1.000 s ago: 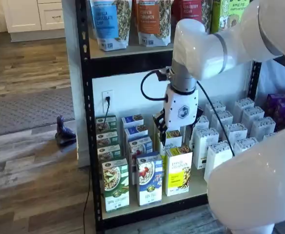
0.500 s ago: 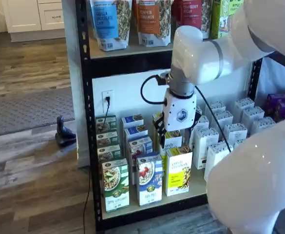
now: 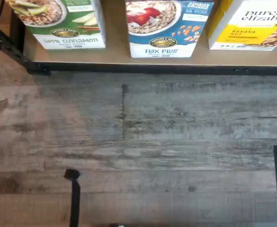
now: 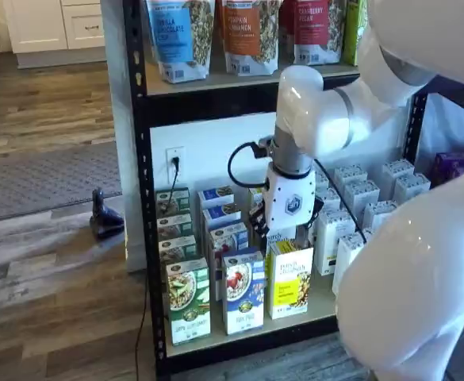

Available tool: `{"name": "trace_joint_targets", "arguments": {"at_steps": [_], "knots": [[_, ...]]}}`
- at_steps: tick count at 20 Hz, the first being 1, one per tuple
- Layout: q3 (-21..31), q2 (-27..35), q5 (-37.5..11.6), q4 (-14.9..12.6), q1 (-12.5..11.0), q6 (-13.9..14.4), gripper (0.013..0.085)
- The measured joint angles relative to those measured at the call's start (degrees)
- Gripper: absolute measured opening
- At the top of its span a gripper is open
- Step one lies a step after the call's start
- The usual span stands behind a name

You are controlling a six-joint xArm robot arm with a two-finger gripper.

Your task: Pick up the blue and white box that is on the bottom shelf, the second box from the left

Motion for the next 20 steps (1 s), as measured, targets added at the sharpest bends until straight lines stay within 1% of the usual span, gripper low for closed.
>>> {"name": "trace_joint_targets", "arguments": {"at_steps": [1,3,4,5,6,9,11,13,16,18,20], "knots": [[0.13,0.6,-0.76,-0.09,0.01,0.07,0.085],[0.26,1.97,-2.11,0.98,-0.01,-0.8,0.085],[0.22,2.68,-2.52,2.2,-0.04,-1.78,0.085],[-0.01,3.8,-2.76,4.26,-0.1,-3.48,0.085],[-0.09,4.6,-3.21,5.36,-0.1,-4.37,0.085],[0.0,6.39,-5.59,6.43,0.03,-5.25,0.085],[-0.05,7.49,-7.27,5.75,0.11,-4.68,0.085],[-0.7,8.94,-7.98,3.85,0.22,-3.0,0.085],[-2.09,11.87,-8.74,4.06,0.44,-2.99,0.085],[-3.05,13.88,-9.09,3.26,0.62,-2.15,0.085],[-4.08,16.24,-9.64,1.9,0.82,-0.79,0.085]]}}
